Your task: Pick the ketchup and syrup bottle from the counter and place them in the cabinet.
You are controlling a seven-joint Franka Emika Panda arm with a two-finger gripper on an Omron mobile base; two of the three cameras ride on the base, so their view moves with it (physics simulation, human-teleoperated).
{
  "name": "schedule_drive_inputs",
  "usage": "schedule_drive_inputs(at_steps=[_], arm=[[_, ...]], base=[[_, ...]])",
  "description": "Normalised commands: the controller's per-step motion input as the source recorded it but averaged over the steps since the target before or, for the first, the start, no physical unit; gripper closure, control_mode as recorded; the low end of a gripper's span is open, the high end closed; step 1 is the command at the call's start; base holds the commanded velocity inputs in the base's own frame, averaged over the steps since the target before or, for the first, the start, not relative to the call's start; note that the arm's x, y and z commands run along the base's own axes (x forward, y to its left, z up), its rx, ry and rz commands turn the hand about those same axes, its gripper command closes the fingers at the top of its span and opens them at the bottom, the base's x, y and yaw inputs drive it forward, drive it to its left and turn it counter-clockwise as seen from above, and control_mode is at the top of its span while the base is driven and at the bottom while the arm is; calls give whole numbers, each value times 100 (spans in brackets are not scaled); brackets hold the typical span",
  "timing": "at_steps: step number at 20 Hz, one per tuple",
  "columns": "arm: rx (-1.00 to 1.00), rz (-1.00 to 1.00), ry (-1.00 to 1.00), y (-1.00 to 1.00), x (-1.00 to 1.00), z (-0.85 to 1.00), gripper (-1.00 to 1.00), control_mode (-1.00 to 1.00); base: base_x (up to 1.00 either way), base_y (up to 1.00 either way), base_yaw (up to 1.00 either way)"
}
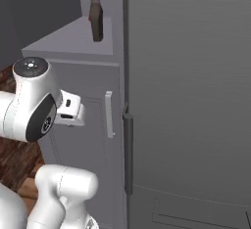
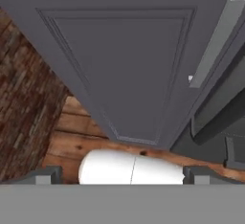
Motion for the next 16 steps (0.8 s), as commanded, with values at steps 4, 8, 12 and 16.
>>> schedule_drive_inputs(at_steps=[4, 8, 12, 16], arm=[[-4, 17, 3, 0, -11, -32, -100, -100], [-5, 17, 1, 0, -21, -21, -100, -100], [-5, 16, 0, 0, -45, -17, -100, -100], [-7, 16, 0, 0, -66, -9, -100, -100]], base=[[0, 0, 0], [0, 0, 0], [0, 0, 0], [0, 0, 0]])
